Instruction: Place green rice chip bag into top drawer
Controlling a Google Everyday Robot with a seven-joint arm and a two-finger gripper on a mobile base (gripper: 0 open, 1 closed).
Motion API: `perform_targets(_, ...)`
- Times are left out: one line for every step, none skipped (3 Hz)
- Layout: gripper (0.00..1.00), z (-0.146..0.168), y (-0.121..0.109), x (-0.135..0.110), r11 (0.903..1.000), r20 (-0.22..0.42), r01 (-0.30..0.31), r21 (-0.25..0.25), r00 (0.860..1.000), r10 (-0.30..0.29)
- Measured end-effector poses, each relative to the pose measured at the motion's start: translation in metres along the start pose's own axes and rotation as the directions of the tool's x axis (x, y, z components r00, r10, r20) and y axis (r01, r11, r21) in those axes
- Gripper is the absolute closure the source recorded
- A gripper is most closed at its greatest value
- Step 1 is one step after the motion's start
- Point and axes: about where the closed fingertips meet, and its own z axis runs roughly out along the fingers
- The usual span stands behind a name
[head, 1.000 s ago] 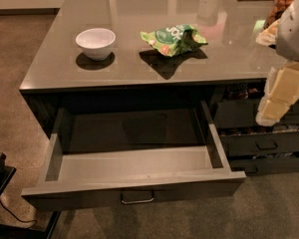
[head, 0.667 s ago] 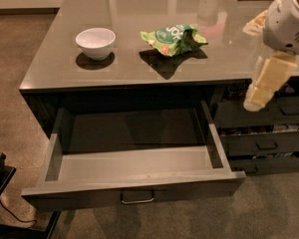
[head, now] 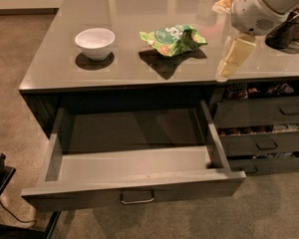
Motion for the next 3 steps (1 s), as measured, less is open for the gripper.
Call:
perform_targets(0.00, 0.000, 0.000, 0.000, 1.0000, 0.000, 0.000, 0.000, 1.000, 0.000)
perform_targets(0.00, 0.008, -0.011, 0.002, 0.9994, 0.016, 0.016, 0.031, 1.000, -0.017)
perform_targets(0.00, 0.029, -0.030, 0.002, 0.9984, 0.061, 0.032, 0.046, 0.998, -0.035)
